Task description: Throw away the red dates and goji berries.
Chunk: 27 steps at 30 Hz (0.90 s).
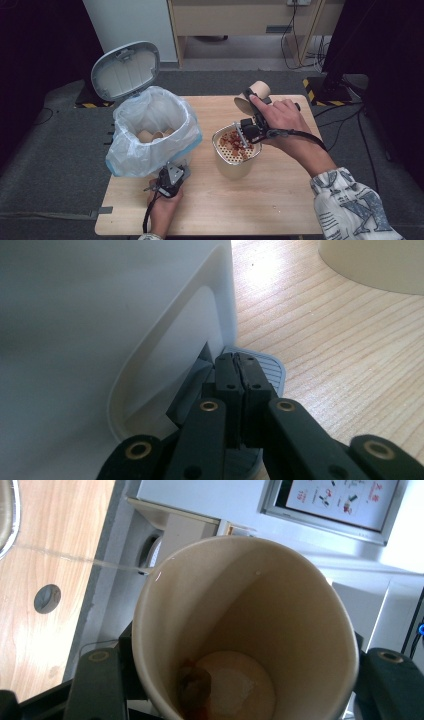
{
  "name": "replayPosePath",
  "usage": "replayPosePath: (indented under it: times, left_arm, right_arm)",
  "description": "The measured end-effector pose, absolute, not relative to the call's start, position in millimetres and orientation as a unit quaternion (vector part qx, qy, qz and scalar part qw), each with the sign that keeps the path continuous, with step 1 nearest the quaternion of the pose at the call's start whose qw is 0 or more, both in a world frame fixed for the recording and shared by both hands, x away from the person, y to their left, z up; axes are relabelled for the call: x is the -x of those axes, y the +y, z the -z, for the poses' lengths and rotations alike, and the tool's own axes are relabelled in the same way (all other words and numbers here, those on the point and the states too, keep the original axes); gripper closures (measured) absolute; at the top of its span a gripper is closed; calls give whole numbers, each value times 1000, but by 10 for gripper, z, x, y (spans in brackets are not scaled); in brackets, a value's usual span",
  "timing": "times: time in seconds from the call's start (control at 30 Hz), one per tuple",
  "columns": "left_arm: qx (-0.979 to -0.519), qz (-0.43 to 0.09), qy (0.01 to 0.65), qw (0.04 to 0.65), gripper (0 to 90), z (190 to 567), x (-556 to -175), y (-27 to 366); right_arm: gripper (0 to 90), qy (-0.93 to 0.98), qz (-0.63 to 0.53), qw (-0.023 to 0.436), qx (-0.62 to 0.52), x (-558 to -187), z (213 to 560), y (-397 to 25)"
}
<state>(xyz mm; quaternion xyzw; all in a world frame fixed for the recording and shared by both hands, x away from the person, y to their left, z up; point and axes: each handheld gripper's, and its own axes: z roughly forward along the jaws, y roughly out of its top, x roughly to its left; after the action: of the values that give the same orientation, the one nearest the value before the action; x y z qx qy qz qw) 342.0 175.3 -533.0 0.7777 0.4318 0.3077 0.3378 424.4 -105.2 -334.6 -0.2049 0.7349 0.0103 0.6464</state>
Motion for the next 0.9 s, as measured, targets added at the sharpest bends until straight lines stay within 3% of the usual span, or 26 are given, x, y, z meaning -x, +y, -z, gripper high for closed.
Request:
replayPosePath:
  times: [0.9]
  left_arm:
    - [-778, -308, 431, 338, 880, 5330, -3419, 1753]
  right_arm:
    - [348, 734, 13, 639, 230, -4251, 3527, -1029]
